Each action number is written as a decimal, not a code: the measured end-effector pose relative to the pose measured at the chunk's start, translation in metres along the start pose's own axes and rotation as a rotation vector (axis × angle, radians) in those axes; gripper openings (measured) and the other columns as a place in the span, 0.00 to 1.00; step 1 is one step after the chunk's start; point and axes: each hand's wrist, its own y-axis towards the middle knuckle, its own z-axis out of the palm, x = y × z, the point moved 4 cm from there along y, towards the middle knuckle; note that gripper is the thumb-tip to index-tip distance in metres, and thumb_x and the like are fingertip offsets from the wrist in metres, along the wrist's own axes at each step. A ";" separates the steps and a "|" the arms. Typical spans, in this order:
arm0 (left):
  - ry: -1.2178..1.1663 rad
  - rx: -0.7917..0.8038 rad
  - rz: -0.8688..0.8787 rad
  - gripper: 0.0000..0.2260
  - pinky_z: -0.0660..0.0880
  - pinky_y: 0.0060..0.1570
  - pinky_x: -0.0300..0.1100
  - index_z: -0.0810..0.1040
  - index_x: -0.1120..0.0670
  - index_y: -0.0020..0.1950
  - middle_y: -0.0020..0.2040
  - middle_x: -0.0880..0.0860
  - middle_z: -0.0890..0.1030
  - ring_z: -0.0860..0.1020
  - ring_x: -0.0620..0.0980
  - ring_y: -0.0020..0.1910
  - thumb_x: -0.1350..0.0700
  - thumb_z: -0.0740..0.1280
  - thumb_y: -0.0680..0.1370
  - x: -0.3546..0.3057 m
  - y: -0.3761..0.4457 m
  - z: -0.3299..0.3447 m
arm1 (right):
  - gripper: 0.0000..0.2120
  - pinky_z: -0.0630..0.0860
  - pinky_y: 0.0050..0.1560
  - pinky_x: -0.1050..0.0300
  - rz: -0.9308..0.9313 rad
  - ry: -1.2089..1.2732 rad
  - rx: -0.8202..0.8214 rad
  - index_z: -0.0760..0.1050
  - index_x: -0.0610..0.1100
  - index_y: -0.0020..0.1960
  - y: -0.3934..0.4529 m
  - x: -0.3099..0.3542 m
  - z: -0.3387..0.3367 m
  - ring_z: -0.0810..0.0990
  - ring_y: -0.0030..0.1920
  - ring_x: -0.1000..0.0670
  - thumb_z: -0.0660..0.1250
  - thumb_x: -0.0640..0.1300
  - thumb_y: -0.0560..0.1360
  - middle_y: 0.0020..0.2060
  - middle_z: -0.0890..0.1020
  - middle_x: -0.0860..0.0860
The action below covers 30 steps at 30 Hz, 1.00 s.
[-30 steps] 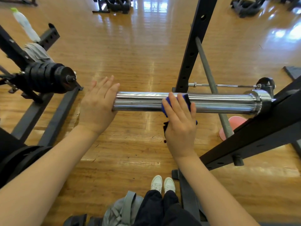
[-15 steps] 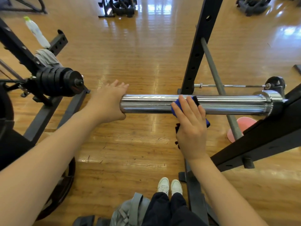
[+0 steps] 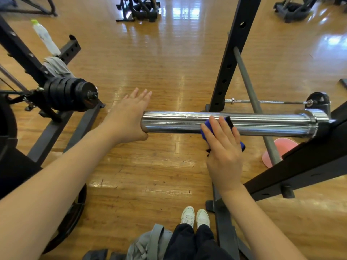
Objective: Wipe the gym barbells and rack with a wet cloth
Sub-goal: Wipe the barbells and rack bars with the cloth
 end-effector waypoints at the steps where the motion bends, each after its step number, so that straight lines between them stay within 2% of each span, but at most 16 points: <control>1: -0.001 0.000 0.002 0.49 0.46 0.73 0.44 0.44 0.55 0.78 0.78 0.51 0.49 0.45 0.51 0.77 0.51 0.75 0.68 0.000 0.000 0.000 | 0.22 0.56 0.73 0.48 0.011 -0.002 -0.010 0.71 0.40 0.66 -0.006 -0.008 -0.005 0.65 0.70 0.47 0.58 0.28 0.74 0.65 0.71 0.45; 4: -0.009 0.007 -0.003 0.49 0.46 0.73 0.44 0.44 0.55 0.78 0.78 0.51 0.48 0.45 0.50 0.77 0.52 0.74 0.68 -0.001 -0.001 0.000 | 0.26 0.54 0.74 0.49 0.139 0.003 -0.097 0.69 0.40 0.67 -0.013 -0.018 -0.013 0.59 0.73 0.53 0.59 0.24 0.72 0.65 0.70 0.45; 7: -0.017 0.006 -0.003 0.48 0.48 0.73 0.44 0.45 0.54 0.78 0.78 0.50 0.49 0.46 0.49 0.77 0.52 0.74 0.68 0.000 0.000 0.001 | 0.24 0.52 0.74 0.48 0.250 0.007 -0.148 0.71 0.38 0.65 -0.001 -0.001 -0.002 0.63 0.71 0.47 0.59 0.24 0.72 0.65 0.71 0.43; 11: -0.021 0.007 0.003 0.49 0.47 0.73 0.44 0.45 0.54 0.78 0.78 0.49 0.50 0.46 0.49 0.77 0.51 0.74 0.68 0.000 0.000 0.002 | 0.20 0.55 0.72 0.47 0.116 -0.008 -0.086 0.76 0.37 0.61 0.016 0.018 0.012 0.69 0.67 0.43 0.58 0.28 0.73 0.61 0.77 0.41; 14: -0.046 -0.005 -0.001 0.49 0.49 0.73 0.44 0.45 0.54 0.78 0.78 0.49 0.51 0.47 0.49 0.77 0.52 0.74 0.67 0.000 -0.001 0.000 | 0.19 0.57 0.72 0.49 -0.008 -0.001 -0.037 0.76 0.39 0.61 0.010 0.008 0.004 0.69 0.67 0.44 0.59 0.28 0.74 0.63 0.74 0.44; 16: -0.054 -0.012 -0.005 0.49 0.50 0.72 0.44 0.45 0.54 0.78 0.78 0.49 0.51 0.47 0.49 0.77 0.53 0.75 0.67 0.000 -0.002 -0.001 | 0.20 0.58 0.72 0.48 0.018 -0.010 -0.048 0.75 0.40 0.61 0.007 -0.001 -0.005 0.69 0.67 0.44 0.59 0.27 0.73 0.63 0.73 0.45; 19: -0.047 -0.010 -0.004 0.49 0.50 0.72 0.44 0.45 0.53 0.78 0.78 0.48 0.51 0.47 0.48 0.77 0.52 0.75 0.68 -0.001 -0.002 0.000 | 0.21 0.54 0.73 0.48 0.235 -0.036 -0.081 0.76 0.38 0.61 0.018 -0.003 -0.009 0.69 0.67 0.42 0.57 0.28 0.71 0.62 0.76 0.42; 21: -0.050 -0.011 -0.004 0.49 0.50 0.72 0.44 0.45 0.53 0.78 0.78 0.48 0.51 0.47 0.48 0.77 0.52 0.75 0.68 -0.001 -0.002 0.001 | 0.22 0.53 0.72 0.48 0.311 -0.055 -0.047 0.77 0.37 0.60 0.029 0.012 -0.002 0.71 0.67 0.41 0.55 0.31 0.70 0.61 0.78 0.41; 23: -0.049 -0.016 -0.006 0.49 0.50 0.72 0.44 0.45 0.53 0.78 0.78 0.49 0.51 0.47 0.49 0.77 0.52 0.75 0.67 0.000 -0.002 0.000 | 0.22 0.56 0.71 0.46 0.249 -0.063 0.021 0.78 0.37 0.60 0.035 0.029 0.006 0.73 0.66 0.41 0.54 0.32 0.71 0.60 0.79 0.41; 26: -0.051 -0.019 0.002 0.49 0.50 0.72 0.45 0.45 0.53 0.78 0.78 0.49 0.52 0.47 0.49 0.77 0.52 0.75 0.67 -0.001 -0.002 -0.001 | 0.21 0.59 0.70 0.47 0.159 -0.050 0.105 0.77 0.37 0.60 0.034 0.032 0.008 0.74 0.65 0.42 0.59 0.29 0.70 0.60 0.79 0.42; 30: -0.051 -0.025 0.008 0.49 0.50 0.72 0.45 0.46 0.53 0.78 0.78 0.49 0.53 0.48 0.50 0.77 0.52 0.75 0.67 0.000 -0.002 0.000 | 0.19 0.62 0.68 0.47 0.173 -0.027 0.099 0.78 0.38 0.59 0.035 0.018 -0.005 0.75 0.63 0.42 0.56 0.32 0.72 0.59 0.80 0.43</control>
